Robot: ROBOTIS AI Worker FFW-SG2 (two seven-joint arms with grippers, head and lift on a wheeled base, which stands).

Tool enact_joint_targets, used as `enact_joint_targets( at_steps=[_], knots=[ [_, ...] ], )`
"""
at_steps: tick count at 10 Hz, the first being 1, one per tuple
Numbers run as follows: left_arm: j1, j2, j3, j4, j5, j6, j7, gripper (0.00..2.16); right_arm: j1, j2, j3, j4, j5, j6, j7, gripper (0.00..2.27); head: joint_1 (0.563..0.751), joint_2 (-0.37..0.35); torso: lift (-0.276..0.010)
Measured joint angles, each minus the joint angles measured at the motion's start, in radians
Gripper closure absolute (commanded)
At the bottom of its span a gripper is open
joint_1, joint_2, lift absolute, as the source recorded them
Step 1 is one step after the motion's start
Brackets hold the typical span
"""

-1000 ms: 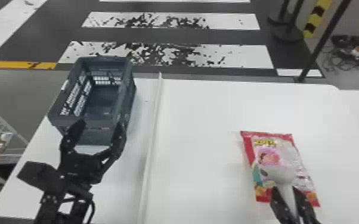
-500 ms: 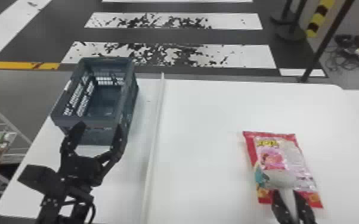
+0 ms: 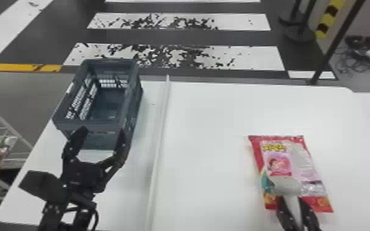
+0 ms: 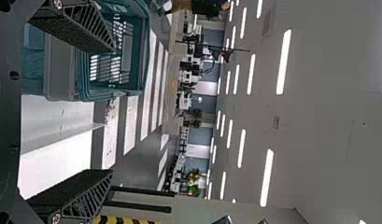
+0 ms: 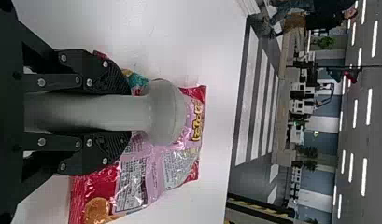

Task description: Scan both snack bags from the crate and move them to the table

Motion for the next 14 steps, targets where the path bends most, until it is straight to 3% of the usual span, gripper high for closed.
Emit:
enact_joint_targets(
  at_steps=[4,7,10,14],
  knots=[
    [0.002,-0.003,0.0,-0.004,-0.003,-0.002,0.0,0.07,0.059,0.0,-0.046,-0.189,-0.068,0.053,0.021,2.24,0.695,0.018,-0.087],
    [0.016,0.0,0.004,-0.016,-0.003,-0.002,0.0,0.07,-0.036,0.0,-0.203,-0.239,-0.151,0.218,0.112,2.24,0.695,-0.071,-0.087],
    [0.041,0.002,0.024,-0.037,-0.003,0.0,0.0,0.07,-0.193,-0.007,-0.363,-0.095,-0.186,0.281,0.185,2.24,0.695,-0.178,-0.087],
    [0.061,0.002,0.041,-0.058,-0.003,0.001,0.0,0.07,-0.326,-0.09,-0.409,0.198,-0.197,0.202,0.209,2.24,0.695,-0.254,-0.087]
  ],
)
